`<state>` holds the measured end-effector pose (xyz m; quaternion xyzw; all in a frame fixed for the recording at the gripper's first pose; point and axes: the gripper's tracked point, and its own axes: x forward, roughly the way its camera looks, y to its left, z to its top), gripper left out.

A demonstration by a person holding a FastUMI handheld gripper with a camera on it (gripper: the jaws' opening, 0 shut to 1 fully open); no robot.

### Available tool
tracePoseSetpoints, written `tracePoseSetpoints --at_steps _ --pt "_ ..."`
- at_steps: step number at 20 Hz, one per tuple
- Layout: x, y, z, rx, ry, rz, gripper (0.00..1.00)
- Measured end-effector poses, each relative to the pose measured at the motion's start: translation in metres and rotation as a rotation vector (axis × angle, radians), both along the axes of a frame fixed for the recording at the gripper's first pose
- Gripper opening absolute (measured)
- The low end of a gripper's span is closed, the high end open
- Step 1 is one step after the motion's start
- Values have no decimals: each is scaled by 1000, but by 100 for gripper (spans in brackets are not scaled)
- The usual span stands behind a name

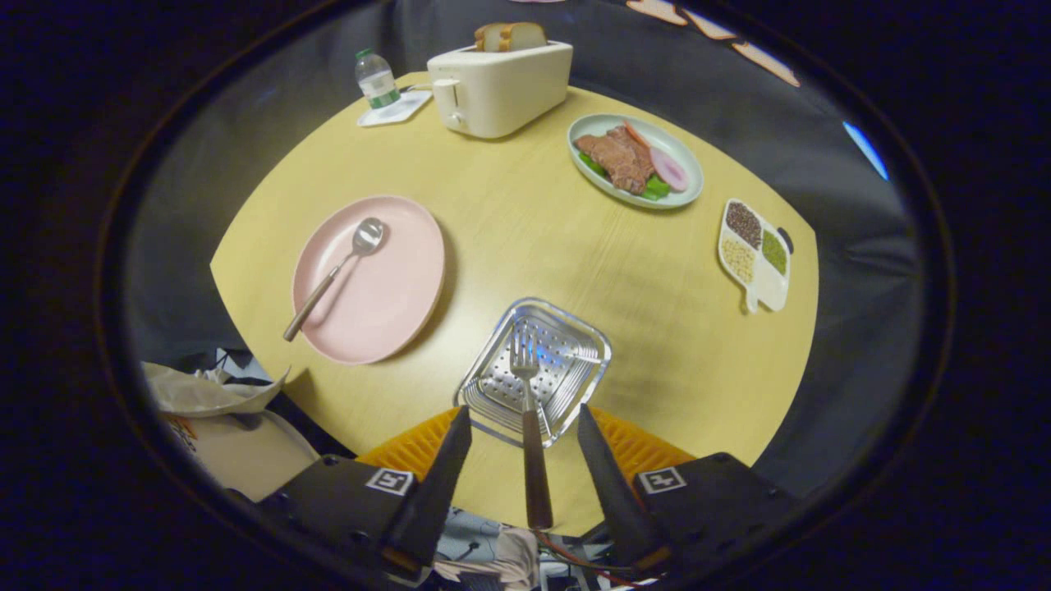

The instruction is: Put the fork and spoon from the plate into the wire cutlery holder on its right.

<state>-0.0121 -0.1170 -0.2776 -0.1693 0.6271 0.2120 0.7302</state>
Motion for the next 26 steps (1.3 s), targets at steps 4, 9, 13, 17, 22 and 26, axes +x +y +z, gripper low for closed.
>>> tracePoseSetpoints --at_steps 4,9,13,17,22,26 --pt "14 33 14 77 -176 -71 88" --pt "18 67 33 160 -372 -219 100" --pt "18 88 41 175 -526 -284 100" --pt "6 119 36 190 -621 -307 100" --pt "-12 164 8 234 -624 -368 100" --pt "-24 193 -25 241 -566 -395 100"
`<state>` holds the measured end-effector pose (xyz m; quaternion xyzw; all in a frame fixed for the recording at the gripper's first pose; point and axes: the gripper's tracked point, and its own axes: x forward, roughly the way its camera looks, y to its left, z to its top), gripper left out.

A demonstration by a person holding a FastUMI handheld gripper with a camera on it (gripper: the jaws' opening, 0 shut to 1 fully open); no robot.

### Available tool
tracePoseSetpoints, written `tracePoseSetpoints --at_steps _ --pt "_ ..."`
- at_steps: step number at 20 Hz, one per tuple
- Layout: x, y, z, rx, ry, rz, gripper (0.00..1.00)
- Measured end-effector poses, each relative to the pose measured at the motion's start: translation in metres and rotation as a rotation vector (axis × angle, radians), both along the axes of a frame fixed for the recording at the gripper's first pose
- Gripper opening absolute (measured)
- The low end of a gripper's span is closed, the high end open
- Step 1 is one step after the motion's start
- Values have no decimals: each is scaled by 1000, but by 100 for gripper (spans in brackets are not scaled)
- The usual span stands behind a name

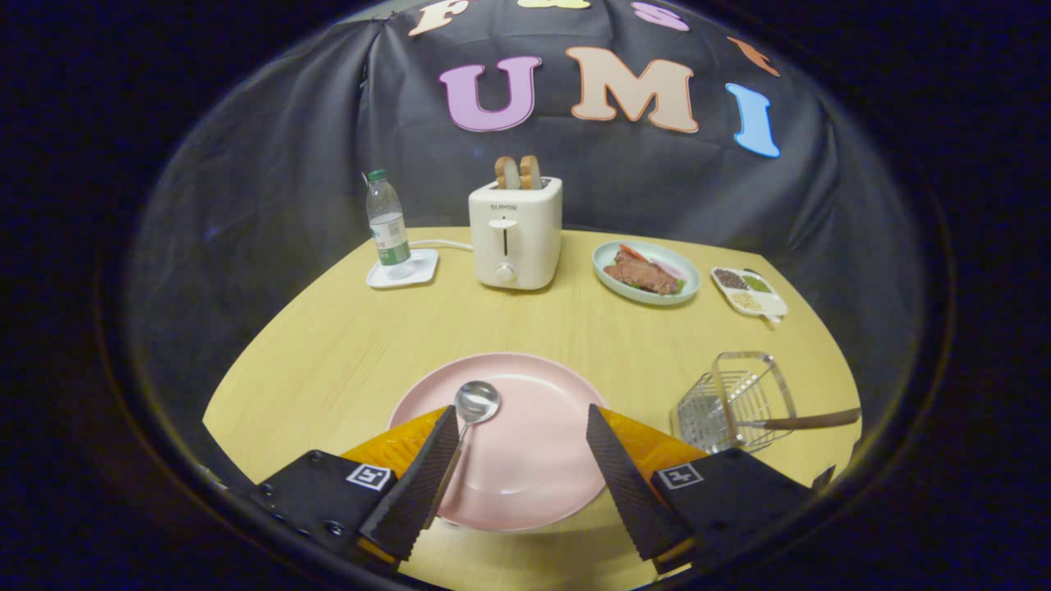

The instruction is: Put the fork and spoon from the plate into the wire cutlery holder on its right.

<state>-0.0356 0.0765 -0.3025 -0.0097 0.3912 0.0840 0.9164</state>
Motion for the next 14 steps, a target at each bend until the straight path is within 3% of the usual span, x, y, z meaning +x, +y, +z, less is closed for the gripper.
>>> tracePoseSetpoints --at_steps 3,11,14 --pt "-9 13 -18 -8 43 13 99" --pt "-31 38 -57 -69 142 87 82" --pt "-38 38 -66 -94 171 104 59"
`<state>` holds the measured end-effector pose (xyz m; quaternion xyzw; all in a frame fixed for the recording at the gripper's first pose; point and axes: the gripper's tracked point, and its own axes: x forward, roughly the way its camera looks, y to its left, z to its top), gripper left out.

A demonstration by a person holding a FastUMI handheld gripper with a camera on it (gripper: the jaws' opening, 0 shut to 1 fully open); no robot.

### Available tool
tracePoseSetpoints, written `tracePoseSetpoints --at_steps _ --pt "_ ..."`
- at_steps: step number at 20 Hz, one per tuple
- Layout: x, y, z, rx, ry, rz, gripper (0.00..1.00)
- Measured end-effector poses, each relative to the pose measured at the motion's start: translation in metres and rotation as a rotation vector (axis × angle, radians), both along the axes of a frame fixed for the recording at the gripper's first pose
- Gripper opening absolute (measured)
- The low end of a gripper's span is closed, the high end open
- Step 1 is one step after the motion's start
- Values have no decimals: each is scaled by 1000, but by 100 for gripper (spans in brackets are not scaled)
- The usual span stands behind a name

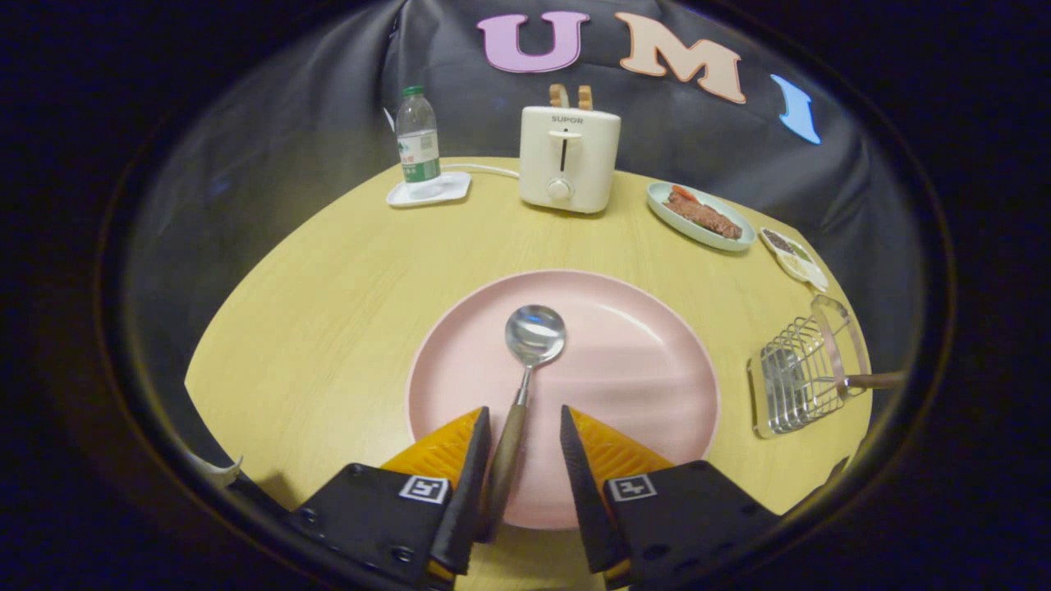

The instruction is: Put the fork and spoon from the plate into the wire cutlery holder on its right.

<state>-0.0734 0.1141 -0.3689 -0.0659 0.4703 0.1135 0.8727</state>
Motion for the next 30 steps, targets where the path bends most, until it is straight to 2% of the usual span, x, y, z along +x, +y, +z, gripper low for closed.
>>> tracePoseSetpoints --at_steps 5,8,16,22,30 --pt "-1 -4 -2 -1 21 16 19" --pt "0 -14 -2 -26 32 32 10" --pt "5 -41 38 2 85 111 9" --pt "24 -89 84 -7 99 134 9" --pt "49 -169 115 -48 151 154 9"
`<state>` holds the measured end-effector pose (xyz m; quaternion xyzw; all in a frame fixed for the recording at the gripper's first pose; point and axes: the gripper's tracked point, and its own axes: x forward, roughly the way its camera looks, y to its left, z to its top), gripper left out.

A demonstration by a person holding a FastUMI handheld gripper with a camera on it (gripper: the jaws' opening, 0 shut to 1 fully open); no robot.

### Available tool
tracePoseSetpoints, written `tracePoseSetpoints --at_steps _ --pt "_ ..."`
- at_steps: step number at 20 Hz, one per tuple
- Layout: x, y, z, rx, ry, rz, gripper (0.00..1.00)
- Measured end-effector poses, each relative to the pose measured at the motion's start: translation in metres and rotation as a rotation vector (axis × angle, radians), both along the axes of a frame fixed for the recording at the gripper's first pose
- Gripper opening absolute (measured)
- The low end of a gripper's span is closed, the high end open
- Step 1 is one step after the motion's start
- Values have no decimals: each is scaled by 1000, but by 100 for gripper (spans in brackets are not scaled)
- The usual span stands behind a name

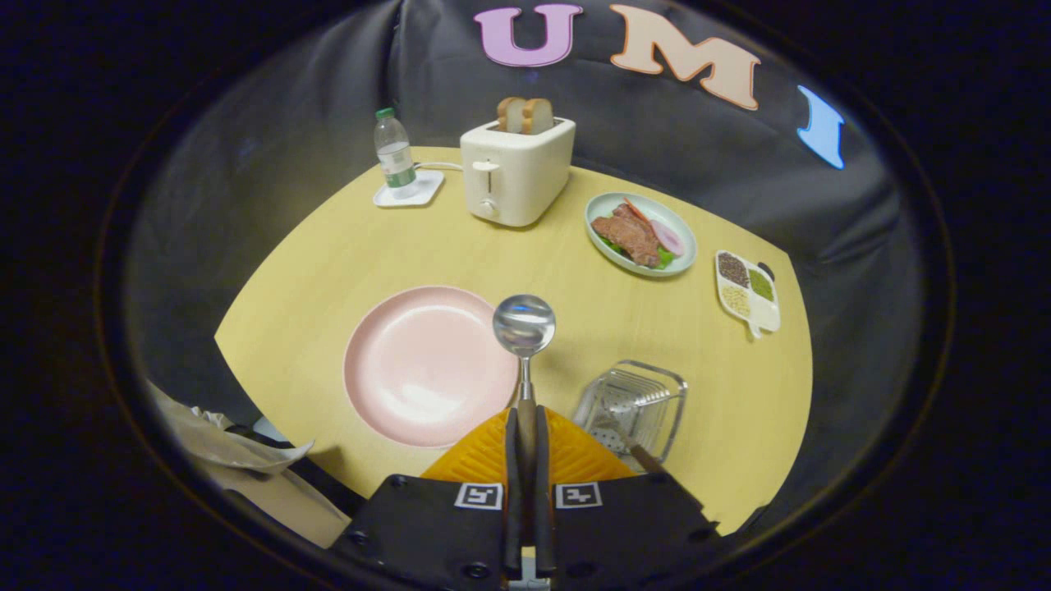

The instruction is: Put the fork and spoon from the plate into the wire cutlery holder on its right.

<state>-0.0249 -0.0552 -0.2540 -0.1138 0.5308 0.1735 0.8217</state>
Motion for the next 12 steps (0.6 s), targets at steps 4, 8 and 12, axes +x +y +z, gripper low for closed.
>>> tracePoseSetpoints --at_steps 4,8,12 --pt "4 -43 8 -49 44 3 9" --pt "-2 -74 6 -104 114 38 9" --pt "-12 -89 0 -147 198 73 10"
